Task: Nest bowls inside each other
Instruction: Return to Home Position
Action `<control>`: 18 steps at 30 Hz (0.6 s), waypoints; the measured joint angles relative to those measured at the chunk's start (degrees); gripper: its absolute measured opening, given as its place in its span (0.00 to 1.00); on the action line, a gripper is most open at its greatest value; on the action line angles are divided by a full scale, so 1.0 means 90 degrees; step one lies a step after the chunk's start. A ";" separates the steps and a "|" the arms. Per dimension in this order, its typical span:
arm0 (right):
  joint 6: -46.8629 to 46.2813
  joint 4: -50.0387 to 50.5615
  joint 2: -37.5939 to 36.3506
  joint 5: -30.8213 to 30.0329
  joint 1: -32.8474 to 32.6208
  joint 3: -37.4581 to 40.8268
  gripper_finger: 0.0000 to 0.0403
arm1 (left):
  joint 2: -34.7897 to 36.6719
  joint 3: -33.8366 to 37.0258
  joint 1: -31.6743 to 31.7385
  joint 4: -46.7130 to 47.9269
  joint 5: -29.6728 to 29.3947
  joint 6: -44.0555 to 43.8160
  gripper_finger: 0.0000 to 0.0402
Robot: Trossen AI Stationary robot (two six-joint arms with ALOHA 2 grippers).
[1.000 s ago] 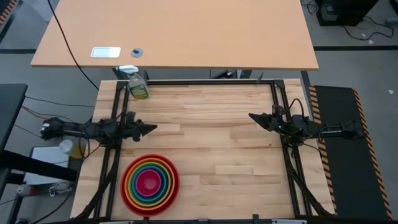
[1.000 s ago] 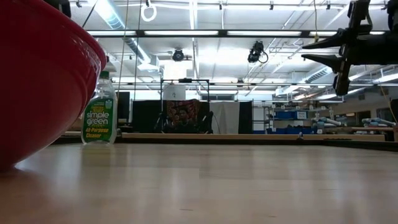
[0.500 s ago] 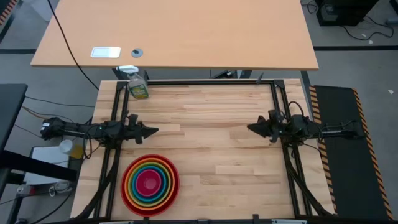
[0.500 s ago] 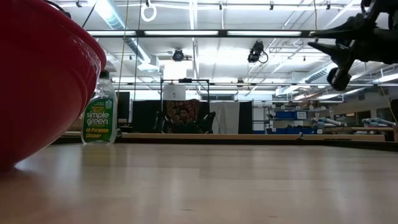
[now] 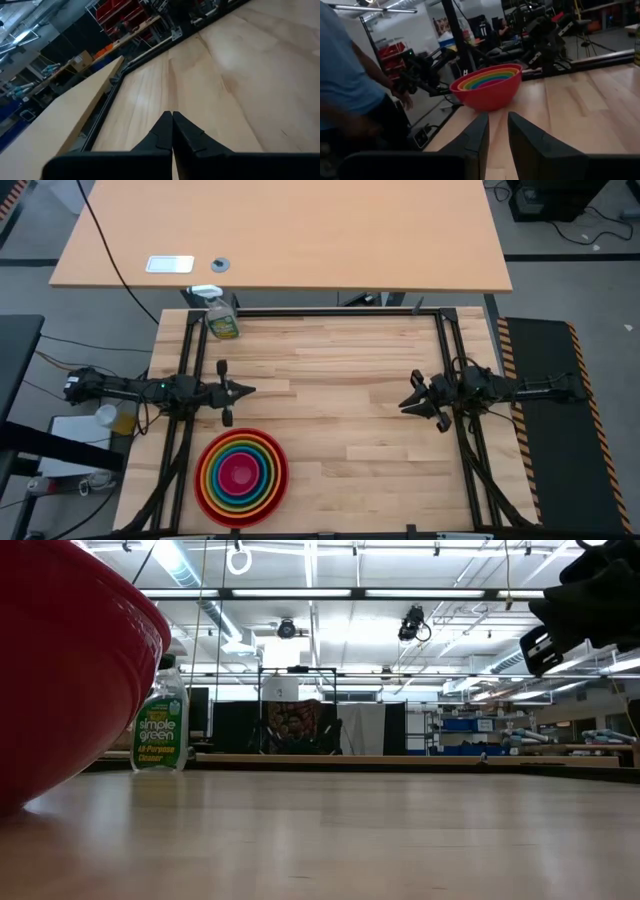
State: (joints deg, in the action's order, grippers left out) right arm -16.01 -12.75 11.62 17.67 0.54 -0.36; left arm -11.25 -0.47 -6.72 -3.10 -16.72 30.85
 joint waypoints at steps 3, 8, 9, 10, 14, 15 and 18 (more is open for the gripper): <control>-0.0084 -0.0002 0.0000 0.0000 0.0000 0.0000 0.20 | 0.0000 0.0000 0.0000 -0.0002 -0.0002 -0.0031 0.01; -0.0083 -0.0002 0.0000 0.0000 0.0000 0.0000 0.20 | 0.0000 0.0002 0.0000 -0.0002 0.0001 -0.0235 0.01; -0.0085 -0.0002 0.0000 0.0000 0.0000 0.0000 0.20 | 0.0000 0.0002 0.0000 -0.0002 0.0001 -0.0236 0.01; -0.0085 -0.0002 0.0000 0.0000 0.0000 0.0000 0.20 | 0.0000 0.0002 0.0000 -0.0002 0.0001 -0.0237 0.01; -0.0085 -0.0002 0.0000 0.0000 0.0000 0.0000 0.20 | 0.0000 0.0002 0.0000 -0.0004 0.0003 -0.0237 0.01; -0.0085 -0.0002 0.0000 0.0000 0.0000 0.0000 0.20 | 0.0000 0.0002 0.0000 -0.0004 0.0005 -0.0237 0.01; -0.0085 -0.0002 0.0000 0.0000 0.0000 0.0000 0.20 | 0.0000 0.0002 0.0000 -0.0004 0.0007 -0.0237 0.01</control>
State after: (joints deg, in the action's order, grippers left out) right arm -16.78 -12.78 11.62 17.67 0.54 -0.36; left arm -11.25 -0.45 -6.72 -3.14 -16.66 28.71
